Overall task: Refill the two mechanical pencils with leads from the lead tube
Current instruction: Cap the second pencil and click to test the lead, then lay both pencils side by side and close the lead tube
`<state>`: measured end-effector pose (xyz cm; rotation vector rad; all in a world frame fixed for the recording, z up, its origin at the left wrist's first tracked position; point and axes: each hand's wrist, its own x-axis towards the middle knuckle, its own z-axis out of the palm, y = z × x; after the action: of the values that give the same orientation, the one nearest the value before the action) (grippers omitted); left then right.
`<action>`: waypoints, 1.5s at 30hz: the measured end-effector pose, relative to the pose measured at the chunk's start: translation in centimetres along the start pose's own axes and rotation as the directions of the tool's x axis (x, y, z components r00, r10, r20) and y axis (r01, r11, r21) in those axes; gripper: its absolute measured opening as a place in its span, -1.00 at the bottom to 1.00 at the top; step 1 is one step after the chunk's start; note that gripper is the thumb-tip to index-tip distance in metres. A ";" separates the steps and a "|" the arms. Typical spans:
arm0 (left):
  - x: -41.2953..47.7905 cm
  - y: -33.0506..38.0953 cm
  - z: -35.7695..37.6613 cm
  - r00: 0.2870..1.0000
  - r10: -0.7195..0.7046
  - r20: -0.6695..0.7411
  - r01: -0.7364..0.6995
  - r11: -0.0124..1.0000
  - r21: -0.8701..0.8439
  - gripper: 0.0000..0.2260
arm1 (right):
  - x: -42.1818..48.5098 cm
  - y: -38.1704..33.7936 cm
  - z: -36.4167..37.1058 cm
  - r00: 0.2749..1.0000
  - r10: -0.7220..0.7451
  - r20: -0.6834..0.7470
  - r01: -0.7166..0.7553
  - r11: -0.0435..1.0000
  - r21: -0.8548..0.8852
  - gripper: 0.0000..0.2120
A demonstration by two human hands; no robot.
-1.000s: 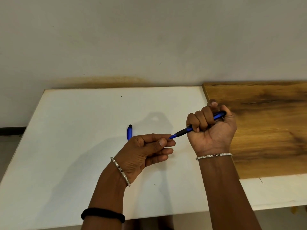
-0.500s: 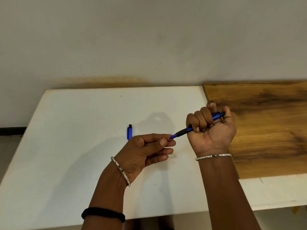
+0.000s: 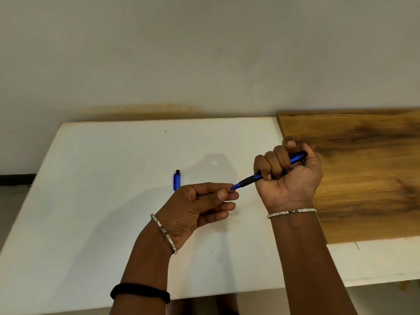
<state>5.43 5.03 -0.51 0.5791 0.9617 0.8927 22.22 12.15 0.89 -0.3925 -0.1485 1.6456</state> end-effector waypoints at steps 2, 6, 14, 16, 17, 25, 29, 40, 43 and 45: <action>0.0 0.0 0.0 1.000 0.002 -0.002 -0.002 1.000 -0.002 -0.73 | 0.0 0.1 -0.1 1.000 0.006 0.011 -0.006 1.000 0.005 -0.61; 0.1 0.0 -0.1 1.000 0.003 -0.002 -0.003 1.000 -0.003 -0.72 | 0.0 0.1 -0.1 1.000 0.015 0.018 -0.016 1.000 0.003 -0.58; 0.2 0.5 -0.6 0.976 0.070 -0.207 -0.069 0.998 0.010 -0.76 | 0.1 0.0 -0.5 0.999 0.033 0.005 -0.033 0.999 0.030 -0.59; 0.3 0.6 -0.9 0.946 0.104 -0.307 -0.106 0.994 0.011 -0.80 | 0.2 0.0 -0.5 0.999 0.031 -0.016 -0.031 0.999 0.011 -0.64; 0.3 0.6 -1.0 0.928 0.123 -0.352 -0.125 0.992 0.017 -0.83 | 0.3 0.1 -0.5 0.999 0.030 -0.034 -0.030 0.999 -0.010 -0.67; 0.4 0.8 -2.7 0.686 0.276 -0.673 -0.232 0.960 0.157 -0.90 | 1.2 1.8 -0.5 0.965 0.123 -0.232 -0.195 0.928 -0.319 -0.75; 0.4 0.5 -3.4 0.579 0.330 -0.746 -0.179 0.944 0.278 -0.92 | 0.8 3.2 -0.2 0.974 0.126 -0.186 -0.204 0.847 -0.491 -0.72; 0.1 -0.1 -4.6 0.572 0.360 -0.737 -0.023 0.905 0.425 -0.97 | -0.1 7.1 -0.6 0.956 0.066 -0.286 -0.293 0.291 -0.911 -0.84; 0.0 -0.1 -4.8 0.578 0.362 -0.732 0.006 0.895 0.447 -0.95 | -0.2 8.0 -0.9 0.968 0.040 -0.250 -0.252 0.086 -0.964 -0.82; -0.1 -0.1 -4.9 0.590 0.362 -0.721 0.039 0.880 0.473 -0.96 | -0.5 8.4 -0.8 0.971 0.048 -0.232 -0.234 0.028 -0.972 -0.83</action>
<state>1.09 5.14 -2.84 0.6698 2.0176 1.1395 14.61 10.60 -2.49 -1.6999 -1.3037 1.4104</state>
